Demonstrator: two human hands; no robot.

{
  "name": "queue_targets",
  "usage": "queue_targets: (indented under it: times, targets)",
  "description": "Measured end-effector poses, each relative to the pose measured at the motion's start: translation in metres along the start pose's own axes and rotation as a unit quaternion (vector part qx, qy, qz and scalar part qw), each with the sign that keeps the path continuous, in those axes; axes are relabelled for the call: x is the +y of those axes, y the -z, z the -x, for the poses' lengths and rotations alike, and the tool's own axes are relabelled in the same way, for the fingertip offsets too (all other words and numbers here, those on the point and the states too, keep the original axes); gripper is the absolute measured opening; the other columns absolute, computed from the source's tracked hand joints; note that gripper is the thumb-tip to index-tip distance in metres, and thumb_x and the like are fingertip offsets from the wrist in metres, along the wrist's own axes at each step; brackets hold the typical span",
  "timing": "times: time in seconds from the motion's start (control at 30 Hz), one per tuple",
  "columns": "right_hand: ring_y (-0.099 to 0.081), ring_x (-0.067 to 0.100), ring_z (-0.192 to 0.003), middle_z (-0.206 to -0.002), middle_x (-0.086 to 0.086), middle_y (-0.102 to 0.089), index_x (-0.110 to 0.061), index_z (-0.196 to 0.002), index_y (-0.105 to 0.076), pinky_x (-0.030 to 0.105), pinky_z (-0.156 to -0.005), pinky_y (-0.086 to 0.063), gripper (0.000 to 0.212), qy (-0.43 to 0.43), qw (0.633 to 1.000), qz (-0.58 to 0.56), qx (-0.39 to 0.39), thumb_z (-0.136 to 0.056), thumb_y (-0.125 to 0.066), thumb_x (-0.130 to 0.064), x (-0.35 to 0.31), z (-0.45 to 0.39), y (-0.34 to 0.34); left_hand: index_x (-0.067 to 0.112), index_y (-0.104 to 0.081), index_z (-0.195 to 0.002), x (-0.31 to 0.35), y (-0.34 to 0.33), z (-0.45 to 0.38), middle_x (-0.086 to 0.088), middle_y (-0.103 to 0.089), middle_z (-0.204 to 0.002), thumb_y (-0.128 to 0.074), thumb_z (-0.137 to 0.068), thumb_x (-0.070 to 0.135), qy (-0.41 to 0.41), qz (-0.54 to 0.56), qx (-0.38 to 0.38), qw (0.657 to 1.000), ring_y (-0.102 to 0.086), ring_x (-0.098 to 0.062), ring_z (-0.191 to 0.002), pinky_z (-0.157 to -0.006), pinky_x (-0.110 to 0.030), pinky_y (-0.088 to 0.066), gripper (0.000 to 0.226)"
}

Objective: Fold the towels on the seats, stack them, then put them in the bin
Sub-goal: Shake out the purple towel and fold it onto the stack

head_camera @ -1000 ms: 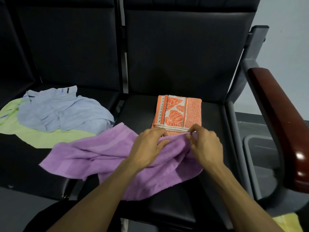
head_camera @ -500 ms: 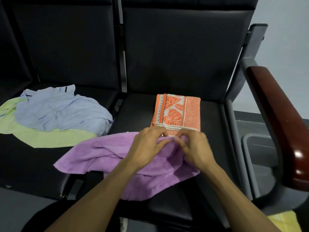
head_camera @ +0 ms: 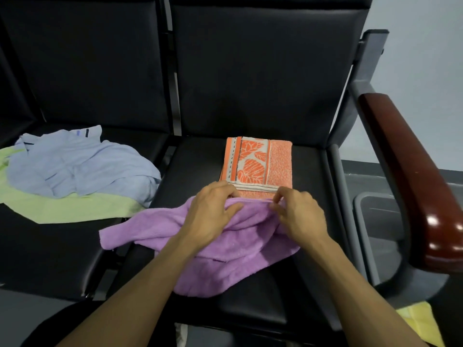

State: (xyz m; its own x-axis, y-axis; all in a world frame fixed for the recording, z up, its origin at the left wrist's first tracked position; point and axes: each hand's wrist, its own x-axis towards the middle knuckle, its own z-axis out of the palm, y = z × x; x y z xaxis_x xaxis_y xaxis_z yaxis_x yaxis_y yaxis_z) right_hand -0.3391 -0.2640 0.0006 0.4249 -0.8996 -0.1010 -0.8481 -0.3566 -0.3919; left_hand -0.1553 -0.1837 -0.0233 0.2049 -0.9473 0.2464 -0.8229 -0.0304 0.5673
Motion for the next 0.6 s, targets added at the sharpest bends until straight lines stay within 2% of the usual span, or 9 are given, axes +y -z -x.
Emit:
queue_targets:
  times: [0.07,0.1,0.2,0.27,0.33,0.4,0.47,0.53,0.6]
  targets:
    - [-0.065,0.023,-0.104,-0.111,-0.003,-0.068,-0.034,-0.121,-0.06,0.04,-0.087,-0.054,0.036,0.07,0.99,-0.088,-0.081,-0.089,-0.069,-0.045,-0.009,0.005,-0.002,0.019,-0.07,-0.089,0.004,-0.002,0.0,0.013,-0.066,-0.092,-0.076,-0.087,0.025,-0.011,-0.012,-0.006,1.0,-0.049,-0.005,-0.084,-0.073,-0.022,-0.039,0.008]
    - [-0.066,0.018,-0.104,-0.111,-0.007,-0.07,-0.034,-0.119,-0.062,0.041,-0.089,-0.055,0.034,0.1,0.982,-0.129,-0.099,-0.087,-0.07,-0.045,-0.012,0.006,-0.006,0.02,-0.069,-0.087,0.007,-0.003,0.0,0.016,-0.061,-0.087,-0.076,-0.086,0.025,-0.015,-0.014,-0.007,1.0,-0.045,-0.004,-0.082,-0.072,-0.022,-0.034,0.008]
    - [-0.067,0.022,-0.085,-0.083,-0.005,-0.066,-0.025,-0.091,-0.066,0.037,-0.072,-0.053,0.011,0.058,0.992,-0.102,-0.039,-0.092,-0.065,-0.036,-0.009,-0.001,-0.007,0.021,-0.07,-0.082,0.008,-0.001,-0.001,0.019,-0.05,-0.074,-0.078,-0.085,0.026,-0.011,-0.023,0.004,1.0,-0.044,-0.007,-0.075,-0.073,-0.025,-0.032,0.01]
    - [-0.064,0.031,-0.085,-0.084,0.002,-0.061,-0.021,-0.092,-0.064,0.035,-0.066,-0.046,0.011,0.001,1.0,-0.006,0.023,-0.094,-0.061,-0.032,0.0,-0.003,-0.002,0.02,-0.072,-0.084,0.005,0.0,-0.001,0.015,-0.061,-0.079,-0.078,-0.085,0.028,-0.015,-0.032,0.003,0.999,-0.05,-0.009,-0.077,-0.075,-0.03,-0.038,0.01]
    - [-0.064,0.033,-0.088,-0.092,0.005,-0.065,-0.021,-0.098,-0.063,0.036,-0.067,-0.045,0.013,-0.005,0.999,0.016,0.039,-0.094,-0.061,-0.033,0.004,-0.001,-0.001,0.021,-0.073,-0.089,0.002,0.0,0.0,0.01,-0.071,-0.091,-0.076,-0.088,0.031,-0.021,-0.042,-0.003,0.999,-0.051,-0.009,-0.081,-0.082,-0.034,-0.041,0.011]
    - [-0.065,0.026,-0.092,-0.099,0.0,-0.067,-0.028,-0.108,-0.063,0.037,-0.073,-0.051,0.02,0.05,0.998,-0.038,-0.022,-0.092,-0.064,-0.041,-0.004,0.003,-0.002,0.024,-0.071,-0.089,0.004,-0.001,0.001,0.013,-0.07,-0.094,-0.072,-0.09,0.035,-0.023,-0.05,-0.003,0.998,-0.048,-0.008,-0.083,-0.086,-0.033,-0.035,0.011]
    - [-0.066,0.018,-0.092,-0.099,-0.006,-0.071,-0.032,-0.105,-0.066,0.041,-0.08,-0.056,0.019,0.106,0.985,-0.106,-0.089,-0.091,-0.067,-0.045,-0.012,0.007,-0.008,0.028,-0.069,-0.087,0.008,-0.001,0.001,0.018,-0.065,-0.088,-0.071,-0.091,0.037,-0.022,-0.061,-0.003,0.998,-0.046,-0.007,-0.084,-0.088,-0.034,-0.033,0.01]
    - [-0.066,0.023,-0.085,-0.089,-0.002,-0.071,-0.028,-0.091,-0.068,0.039,-0.073,-0.056,0.017,0.083,0.991,-0.091,-0.054,-0.093,-0.064,-0.044,-0.012,0.003,-0.007,0.031,-0.068,-0.087,0.008,0.0,0.001,0.02,-0.06,-0.085,-0.072,-0.09,0.039,-0.011,-0.074,0.0,0.997,-0.044,-0.008,-0.084,-0.086,-0.034,-0.03,0.009]
    - [-0.066,0.033,-0.088,-0.093,0.007,-0.069,-0.024,-0.095,-0.07,0.036,-0.069,-0.05,0.016,0.024,0.999,-0.033,0.024,-0.096,-0.061,-0.038,-0.002,-0.002,-0.003,0.031,-0.069,-0.091,0.005,0.002,0.002,0.017,-0.063,-0.088,-0.071,-0.091,0.039,0.006,-0.087,0.001,0.996,-0.044,-0.01,-0.086,-0.081,-0.032,-0.024,0.008]
